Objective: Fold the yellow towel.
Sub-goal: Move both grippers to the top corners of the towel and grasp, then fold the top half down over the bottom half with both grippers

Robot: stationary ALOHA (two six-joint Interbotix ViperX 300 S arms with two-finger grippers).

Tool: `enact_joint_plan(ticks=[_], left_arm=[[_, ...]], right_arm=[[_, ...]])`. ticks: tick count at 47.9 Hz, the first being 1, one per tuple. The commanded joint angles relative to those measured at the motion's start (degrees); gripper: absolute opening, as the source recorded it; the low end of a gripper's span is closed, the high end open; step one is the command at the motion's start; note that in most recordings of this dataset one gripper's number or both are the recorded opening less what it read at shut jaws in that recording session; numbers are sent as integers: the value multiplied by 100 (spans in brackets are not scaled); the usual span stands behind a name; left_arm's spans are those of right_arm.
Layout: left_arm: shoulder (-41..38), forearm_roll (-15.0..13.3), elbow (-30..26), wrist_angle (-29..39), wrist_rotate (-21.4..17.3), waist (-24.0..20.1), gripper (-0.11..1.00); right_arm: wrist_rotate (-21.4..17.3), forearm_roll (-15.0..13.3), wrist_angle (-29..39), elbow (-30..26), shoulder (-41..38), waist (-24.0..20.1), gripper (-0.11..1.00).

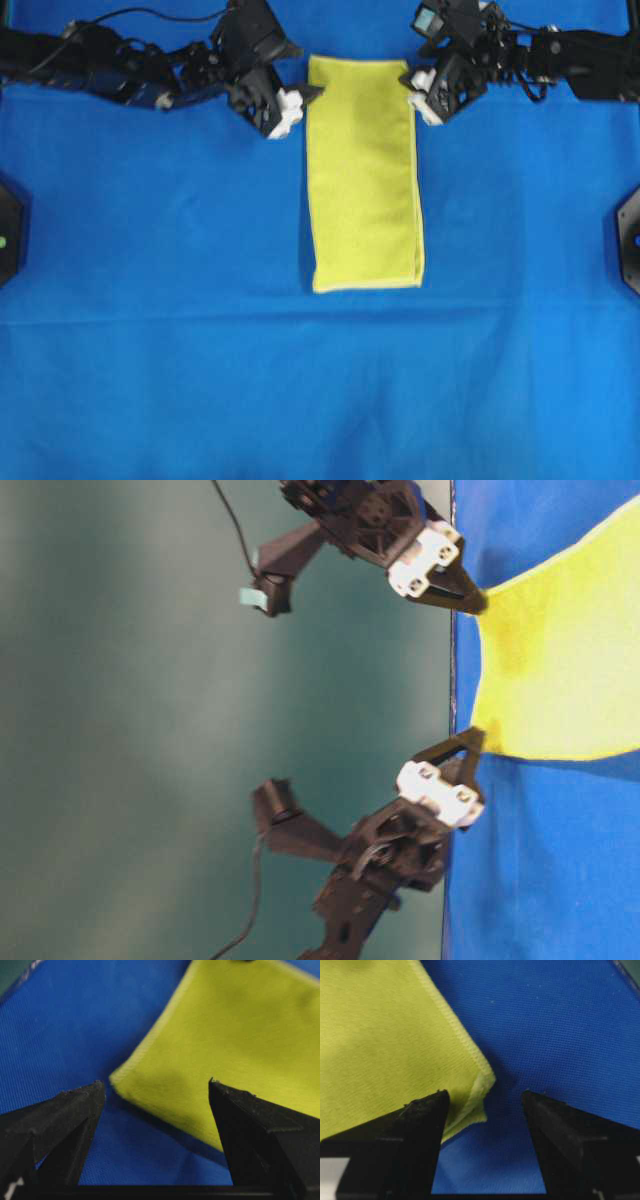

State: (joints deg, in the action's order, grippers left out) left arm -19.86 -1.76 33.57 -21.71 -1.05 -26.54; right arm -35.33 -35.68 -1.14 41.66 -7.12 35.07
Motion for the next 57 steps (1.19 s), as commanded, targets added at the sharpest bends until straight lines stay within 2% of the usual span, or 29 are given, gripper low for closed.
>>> enact_joint_plan(ticks=[1,10,13,15,18,23,26,34,49,57], left_arm=[[-88,9,-246,-53,9,-44,80],[-316,9,-448,-35,9,-70,76],[-343,9,-466,-26,0,-70,69],[-343,9,-466,-26,-35,-70,59],[-343,9,-457,-18,-79,-62,43],[-352,9,-457,-26,-97,-70,14],[-343,9,-466,-26,-97,-70,3],[-290,18,-457,-18,-141,-70,3],[316,18,-562,387,-677,-70,3],[413,9,-580,527,-756,-79,3]], right_arm=[[18,-9,-105,-158,-79,9,63],[9,-9,-70,-202,-229,44,63],[-9,0,-35,-202,-229,44,61],[-18,0,-18,-185,-229,44,58],[-18,0,9,-167,-220,35,47],[-18,0,0,-132,-202,-35,17],[-26,0,0,-132,-202,-53,3],[-44,0,26,-132,-158,-53,3],[0,-9,589,-211,431,-53,3],[0,-9,677,-185,624,-53,3]])
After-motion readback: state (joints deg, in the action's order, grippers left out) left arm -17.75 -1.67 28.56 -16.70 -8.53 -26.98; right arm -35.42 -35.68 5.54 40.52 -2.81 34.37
